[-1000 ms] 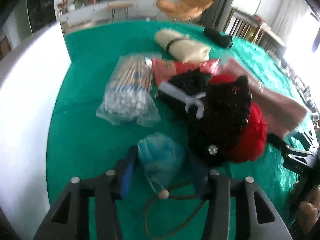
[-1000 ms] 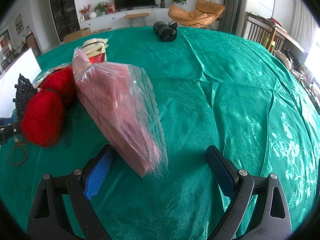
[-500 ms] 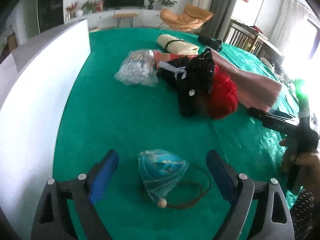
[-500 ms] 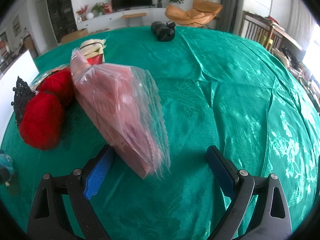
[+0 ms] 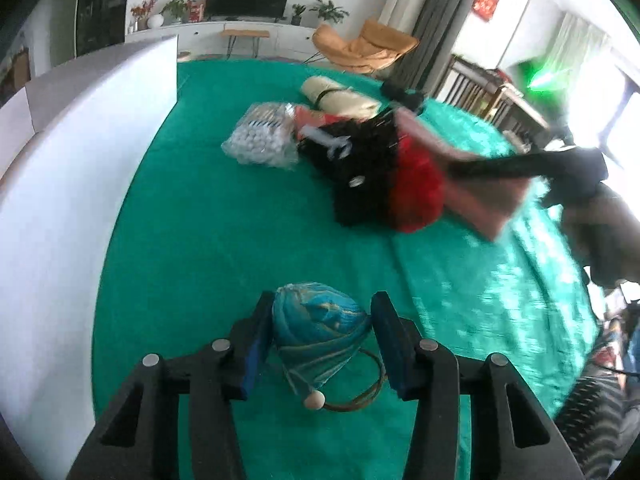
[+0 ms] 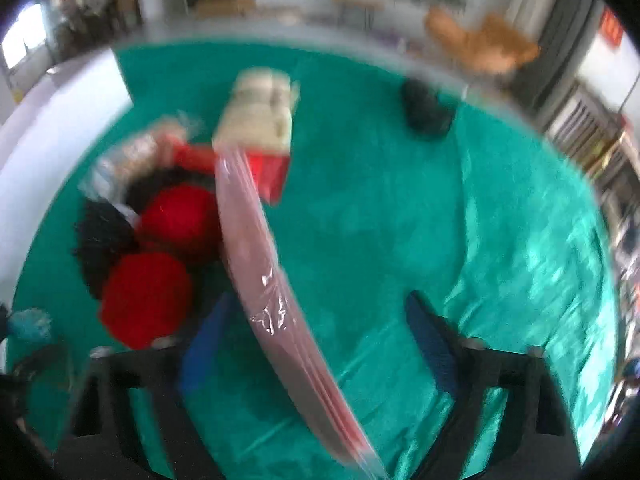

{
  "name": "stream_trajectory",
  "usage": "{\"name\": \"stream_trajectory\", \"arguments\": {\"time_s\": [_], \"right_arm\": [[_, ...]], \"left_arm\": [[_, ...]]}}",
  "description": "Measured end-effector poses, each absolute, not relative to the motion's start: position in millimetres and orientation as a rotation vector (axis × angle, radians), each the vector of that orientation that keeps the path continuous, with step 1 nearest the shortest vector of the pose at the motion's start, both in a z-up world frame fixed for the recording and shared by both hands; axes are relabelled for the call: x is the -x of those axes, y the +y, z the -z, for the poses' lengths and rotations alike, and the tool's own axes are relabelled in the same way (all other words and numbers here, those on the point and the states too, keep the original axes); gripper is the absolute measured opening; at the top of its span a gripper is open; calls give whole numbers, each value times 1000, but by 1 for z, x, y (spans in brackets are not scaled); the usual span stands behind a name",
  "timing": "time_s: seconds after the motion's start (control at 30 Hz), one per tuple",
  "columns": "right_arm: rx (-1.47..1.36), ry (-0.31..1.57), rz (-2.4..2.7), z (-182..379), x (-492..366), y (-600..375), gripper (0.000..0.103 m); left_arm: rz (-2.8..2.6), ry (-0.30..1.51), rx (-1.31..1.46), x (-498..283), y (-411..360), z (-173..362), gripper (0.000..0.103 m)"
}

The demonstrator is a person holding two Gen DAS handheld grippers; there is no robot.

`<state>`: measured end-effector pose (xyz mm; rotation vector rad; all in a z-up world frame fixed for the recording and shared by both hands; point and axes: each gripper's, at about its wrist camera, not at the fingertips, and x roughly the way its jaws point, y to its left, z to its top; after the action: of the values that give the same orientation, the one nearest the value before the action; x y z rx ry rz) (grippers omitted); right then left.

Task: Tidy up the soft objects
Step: 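Carry both items into the white box and open both tools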

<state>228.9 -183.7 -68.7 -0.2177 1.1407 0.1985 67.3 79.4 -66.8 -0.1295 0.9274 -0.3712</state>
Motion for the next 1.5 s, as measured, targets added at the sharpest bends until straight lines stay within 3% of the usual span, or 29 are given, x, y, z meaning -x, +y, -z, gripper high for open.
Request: {"name": "stream_trajectory", "arguments": {"time_s": [0.03, 0.13, 0.3, 0.43, 0.57, 0.63, 0.67, 0.7, 0.73, 0.77, 0.8, 0.9, 1.07, 1.3, 1.5], "right_arm": [[153, 1209, -222, 78, -230, -189, 13], [83, 1152, -193, 60, -210, -203, 11], [-39, 1010, -251, -23, -161, -199, 11], [-109, 925, -479, -89, -132, -126, 12], [-147, 896, -695, -112, -114, -37, 12], [-186, 921, -803, -110, -111, 16, 12], [-196, 932, -830, -106, -109, 32, 13], [-223, 951, -883, -98, -109, 60, 18], [-233, 962, -908, -92, -111, 78, 29], [-229, 973, -926, -84, -112, 92, 44], [-217, 986, -932, -77, -112, 104, 72], [-170, 976, -884, -62, -111, 112, 71], [6, 808, -647, -48, -102, 47, 71], [29, 756, -107, 34, -96, -124, 71], [33, 845, 193, 85, -94, -235, 71]], "left_arm": [[384, 911, 130, -60, 81, 57, 48], [407, 864, 144, -45, 91, 29, 48], [395, 780, 213, -38, 139, -25, 48], [272, 743, 235, -35, 201, -56, 48], [63, 732, 198, -23, 273, -72, 49], [-50, 732, 184, -18, 305, -74, 52], [-106, 735, 163, -16, 317, -72, 63], [-166, 742, 137, -16, 329, -69, 85], [-229, 746, 109, -15, 341, -64, 97], [-270, 743, 91, -14, 348, -61, 103], [-316, 740, 78, -12, 356, -56, 103], [-333, 755, 103, -8, 364, -46, 103], [-245, 711, 148, -1, 334, -43, 103], [159, 731, 157, -14, 202, -45, 103], [375, 906, 10, -46, 76, 28, 103]]}}
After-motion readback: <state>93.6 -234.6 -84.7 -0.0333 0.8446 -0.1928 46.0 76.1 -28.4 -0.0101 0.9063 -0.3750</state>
